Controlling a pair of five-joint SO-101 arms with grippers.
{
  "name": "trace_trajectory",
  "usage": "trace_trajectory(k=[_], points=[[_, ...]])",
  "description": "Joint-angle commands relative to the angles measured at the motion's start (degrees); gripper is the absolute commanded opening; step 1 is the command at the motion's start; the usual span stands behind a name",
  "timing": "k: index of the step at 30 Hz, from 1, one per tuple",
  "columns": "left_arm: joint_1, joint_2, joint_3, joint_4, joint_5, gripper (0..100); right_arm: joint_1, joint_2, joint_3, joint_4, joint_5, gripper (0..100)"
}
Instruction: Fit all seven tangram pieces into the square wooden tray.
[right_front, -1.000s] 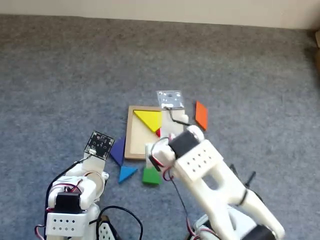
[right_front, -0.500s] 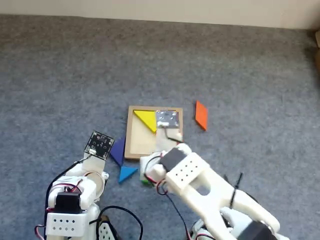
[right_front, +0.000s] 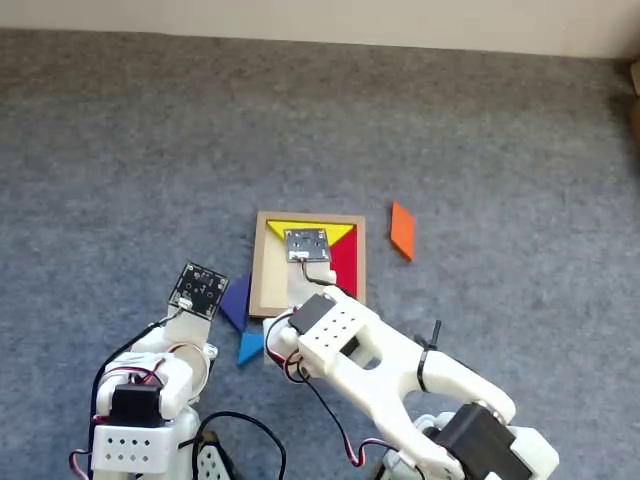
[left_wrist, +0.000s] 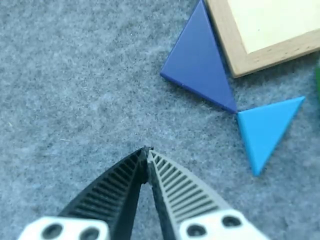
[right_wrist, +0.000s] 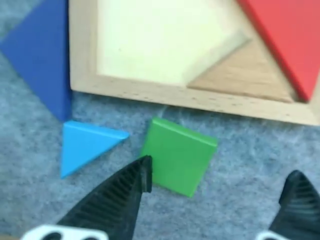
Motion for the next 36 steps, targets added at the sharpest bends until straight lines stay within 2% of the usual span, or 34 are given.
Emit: trace_trajectory(k=[1,17,24,33,36], points=[[-0.48,-2.86,1.10,0.26,-0.70,1,-0.48,-0.04,-3.47,-1.01,-0.70,38.5],[-0.48,-2.86,1.10,0.26,-0.70,1,-0.48,0.66,-6.37,-3.56,-0.70,38.3],[-0.48,-2.86,1.10,0.26,-0.70,1,-0.48,0.66,-0.40,-9.80,-0.35,23.8],[-0.48,-2.86,1.10,0.26,-0.70,1,-0.31,0.66,2.86,-9.45,-0.26,23.1],[-0.48,-2.86,1.10,0.26,-0.70,1,-0.22,0.66,3.12,-5.41,-0.18,23.1]])
